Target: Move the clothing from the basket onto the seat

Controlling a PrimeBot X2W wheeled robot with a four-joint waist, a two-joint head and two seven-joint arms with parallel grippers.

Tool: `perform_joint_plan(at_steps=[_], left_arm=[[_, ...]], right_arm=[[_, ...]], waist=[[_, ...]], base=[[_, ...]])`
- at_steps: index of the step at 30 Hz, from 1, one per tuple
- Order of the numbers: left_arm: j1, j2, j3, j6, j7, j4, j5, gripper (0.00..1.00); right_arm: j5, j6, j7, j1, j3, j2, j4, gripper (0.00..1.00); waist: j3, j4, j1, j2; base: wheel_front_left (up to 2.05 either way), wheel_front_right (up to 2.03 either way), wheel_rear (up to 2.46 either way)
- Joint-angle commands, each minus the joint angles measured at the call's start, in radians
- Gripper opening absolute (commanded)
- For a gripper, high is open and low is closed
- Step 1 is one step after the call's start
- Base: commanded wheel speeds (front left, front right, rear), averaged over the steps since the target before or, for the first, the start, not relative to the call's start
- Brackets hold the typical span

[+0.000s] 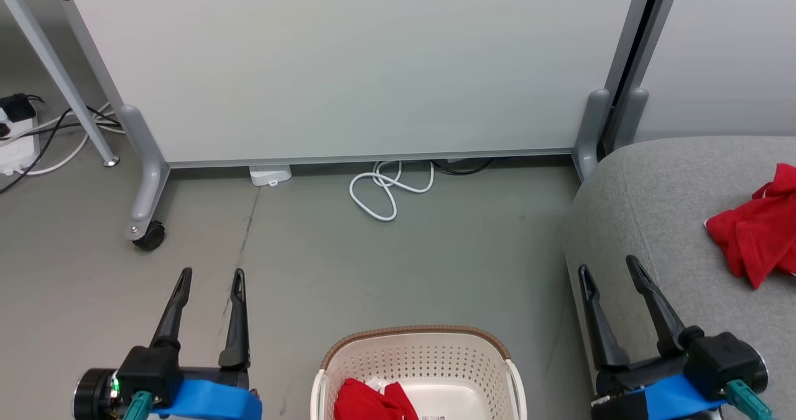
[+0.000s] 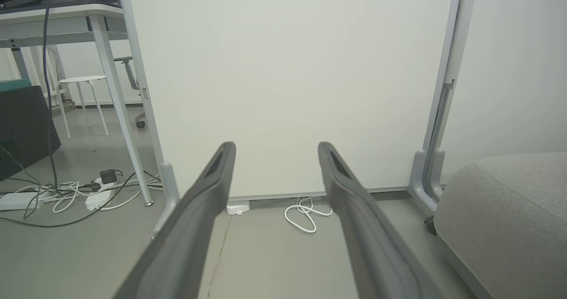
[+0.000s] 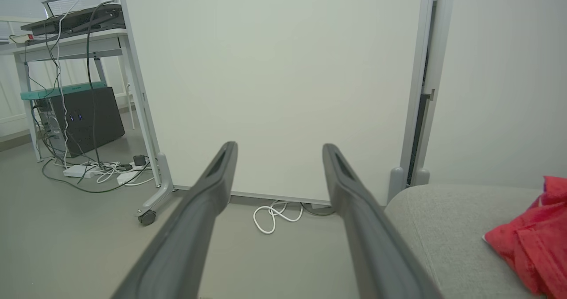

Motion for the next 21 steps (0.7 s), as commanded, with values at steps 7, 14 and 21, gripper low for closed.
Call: perform_joint_plan(at_steps=[7, 14, 21], left_arm=[[0.05, -0.023, 0.027, -0.011, -0.003, -0.004, 0.015, 1.0], [0.034, -0.029, 0.042, -0.026, -0.003, -0.002, 0.03, 1.0], [0.019, -0.032, 0.037, -0.041, -0.003, 0.004, 0.047, 1.0]], right_arm=[[0.028, 0.0, -0.003, 0.054, 0.001, 0.004, -0.001, 1.0], [0.036, 0.0, -0.003, 0.046, 0.007, 0.004, 0.002, 1.0], [0.042, 0.0, -0.003, 0.042, 0.012, 0.004, 0.006, 1.0]], waist=[[-0.011, 0.005, 0.0001, -0.0001], [-0.011, 0.0, 0.0001, -0.0001], [-0.003, -0.01, 0.0001, -0.0001]], base=[[0.0, 0.0, 0.0], [0.0, 0.0, 0.0], [0.0, 0.0, 0.0]])
